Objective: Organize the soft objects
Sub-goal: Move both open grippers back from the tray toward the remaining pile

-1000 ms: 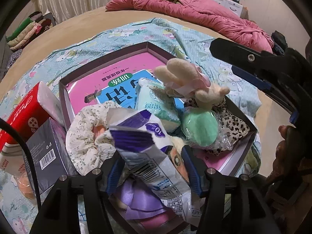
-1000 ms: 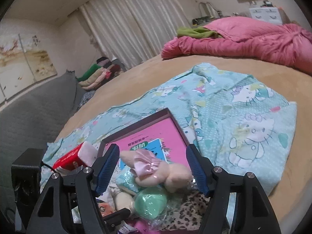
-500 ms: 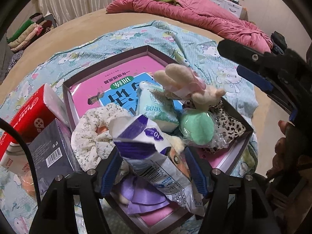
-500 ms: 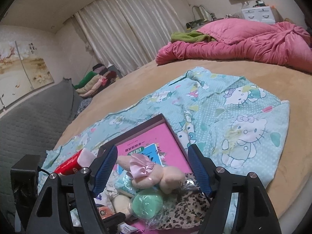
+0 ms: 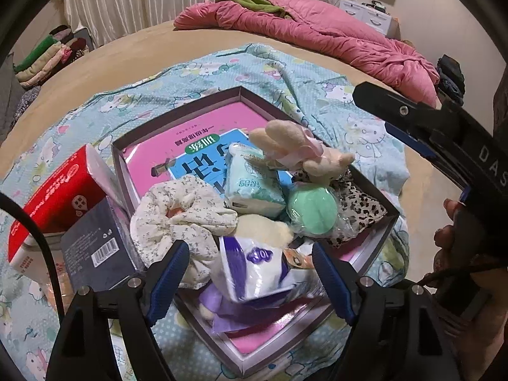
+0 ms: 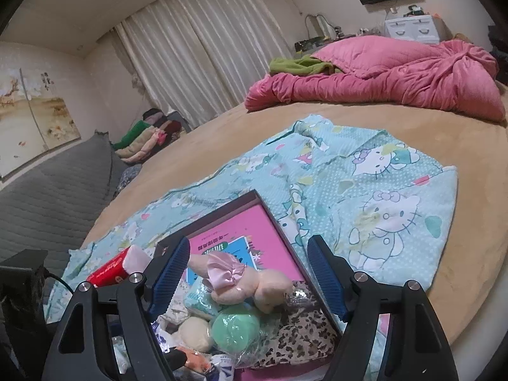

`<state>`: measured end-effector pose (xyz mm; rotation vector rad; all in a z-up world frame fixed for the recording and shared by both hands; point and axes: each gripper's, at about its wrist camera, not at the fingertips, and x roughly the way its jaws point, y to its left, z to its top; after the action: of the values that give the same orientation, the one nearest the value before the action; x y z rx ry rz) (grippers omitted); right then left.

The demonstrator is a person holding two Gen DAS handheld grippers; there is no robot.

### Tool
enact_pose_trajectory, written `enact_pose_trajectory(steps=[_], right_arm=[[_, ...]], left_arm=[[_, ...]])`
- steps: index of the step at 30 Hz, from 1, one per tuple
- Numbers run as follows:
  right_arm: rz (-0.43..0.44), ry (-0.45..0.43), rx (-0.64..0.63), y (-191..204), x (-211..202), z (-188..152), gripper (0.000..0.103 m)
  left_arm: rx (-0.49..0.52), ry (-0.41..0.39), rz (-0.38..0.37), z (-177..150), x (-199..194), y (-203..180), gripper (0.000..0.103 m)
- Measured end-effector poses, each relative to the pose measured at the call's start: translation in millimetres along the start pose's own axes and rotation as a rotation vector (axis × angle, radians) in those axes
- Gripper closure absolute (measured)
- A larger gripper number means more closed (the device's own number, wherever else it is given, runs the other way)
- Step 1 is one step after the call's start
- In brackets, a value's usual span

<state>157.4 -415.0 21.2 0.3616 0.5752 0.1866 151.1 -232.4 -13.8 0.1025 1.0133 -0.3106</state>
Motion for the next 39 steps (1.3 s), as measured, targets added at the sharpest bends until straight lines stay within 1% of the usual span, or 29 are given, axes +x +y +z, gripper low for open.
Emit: enact_pose_trajectory(steps=[8, 14, 19, 24, 31, 39], right_arm=[[-0.008, -0.035, -0.030, 13.8, -14.5, 3.7, 0.023], [0.021, -0.062, -0.078, 38.5, -28.6, 8.2, 0.023], [0.047, -0.068, -0.118, 61.0, -35.9, 8.8, 0.022], [0.079, -0.057, -0.166, 84.9, -41.2, 5.9, 0.022], [0.126, -0.018, -0.222, 116.6, -49.2, -7.1, 0.022], [0.170, 0.019, -0.295, 147.2, -56.3, -23.2, 0.022]], left_arm=[[-0.029, -0.039, -0.004, 1.5, -21.4, 11.8, 0.023], [-0.038, -0.082, 0.007, 0.5, -43.0, 21.1, 0.023], [-0.061, -0.101, 0.022, -4.3, -59.7, 34.6, 0.023], [-0.089, -0.127, 0.055, -13.0, -78.6, 51.4, 0.023], [-0.133, -0.127, 0.097, -28.0, -101.6, 76.0, 0.023], [-0.199, -0.126, 0.128, -44.4, -116.2, 107.4, 0.023]])
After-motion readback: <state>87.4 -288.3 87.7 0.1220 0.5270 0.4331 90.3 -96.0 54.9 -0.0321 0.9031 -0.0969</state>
